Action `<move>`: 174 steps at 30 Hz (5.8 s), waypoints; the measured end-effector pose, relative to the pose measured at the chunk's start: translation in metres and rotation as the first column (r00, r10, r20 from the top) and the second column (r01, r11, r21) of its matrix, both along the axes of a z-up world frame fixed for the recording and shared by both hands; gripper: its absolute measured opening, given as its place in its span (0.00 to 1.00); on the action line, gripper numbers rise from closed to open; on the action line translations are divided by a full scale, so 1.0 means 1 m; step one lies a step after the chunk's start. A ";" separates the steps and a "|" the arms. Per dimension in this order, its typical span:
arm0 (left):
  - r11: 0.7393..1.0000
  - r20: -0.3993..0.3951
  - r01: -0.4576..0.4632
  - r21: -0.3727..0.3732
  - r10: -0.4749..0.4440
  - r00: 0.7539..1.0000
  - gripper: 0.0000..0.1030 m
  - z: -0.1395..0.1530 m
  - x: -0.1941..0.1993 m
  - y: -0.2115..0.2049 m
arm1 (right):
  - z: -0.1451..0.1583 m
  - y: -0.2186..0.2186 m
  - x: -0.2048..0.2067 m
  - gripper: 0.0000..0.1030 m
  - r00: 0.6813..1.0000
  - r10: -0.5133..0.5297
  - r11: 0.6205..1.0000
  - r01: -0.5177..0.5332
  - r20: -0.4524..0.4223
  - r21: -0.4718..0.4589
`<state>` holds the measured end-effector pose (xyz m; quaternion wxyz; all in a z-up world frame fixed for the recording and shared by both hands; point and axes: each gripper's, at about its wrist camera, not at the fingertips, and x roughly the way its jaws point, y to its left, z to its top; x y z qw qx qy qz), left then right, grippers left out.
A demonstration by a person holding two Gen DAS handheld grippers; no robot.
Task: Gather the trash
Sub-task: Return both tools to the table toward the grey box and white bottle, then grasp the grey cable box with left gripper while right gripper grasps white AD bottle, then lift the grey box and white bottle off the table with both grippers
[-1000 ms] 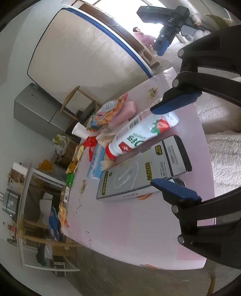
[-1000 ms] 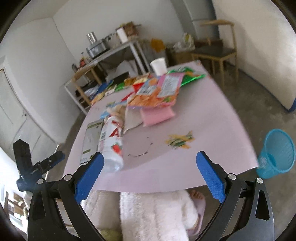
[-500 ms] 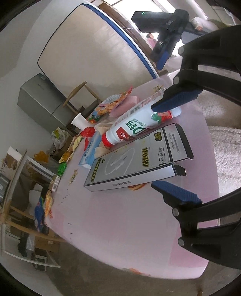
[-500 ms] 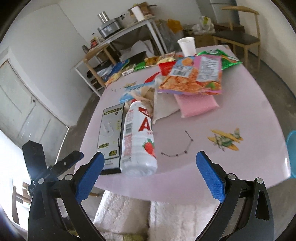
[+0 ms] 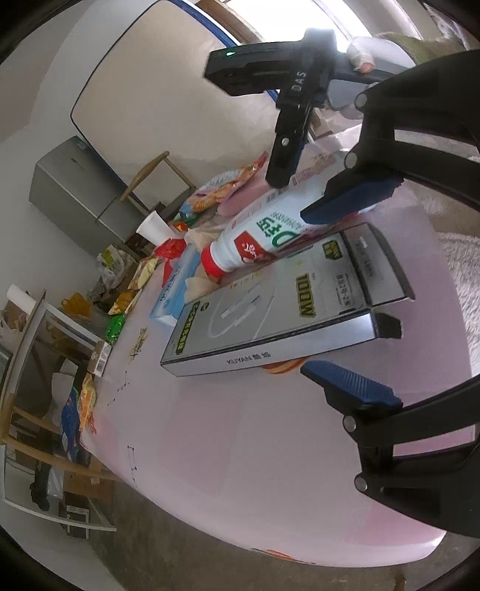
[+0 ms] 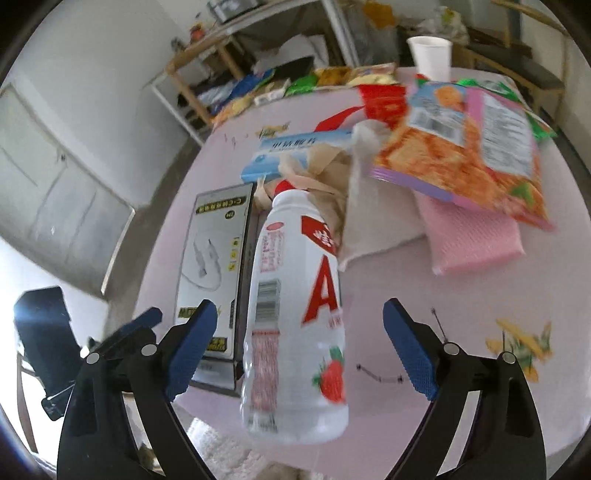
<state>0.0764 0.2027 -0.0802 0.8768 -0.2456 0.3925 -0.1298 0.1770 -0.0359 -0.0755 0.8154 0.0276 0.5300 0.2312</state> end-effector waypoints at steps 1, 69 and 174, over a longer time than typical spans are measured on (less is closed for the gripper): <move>1.000 -0.001 -0.001 0.011 0.001 1.000 0.72 0.000 0.002 -0.001 | -0.003 0.006 0.004 0.84 1.000 0.019 1.000 -0.019 -0.005 -0.017; 0.923 -0.227 0.001 0.385 0.094 0.969 0.92 -0.013 0.009 -0.059 | -0.032 -0.094 -0.066 0.63 0.974 -0.161 0.969 0.187 -0.160 0.163; 0.820 0.163 0.188 0.541 -0.322 0.932 0.86 0.114 -0.046 -0.252 | 0.044 -0.262 -0.199 0.56 0.832 -0.549 0.774 0.473 0.076 0.420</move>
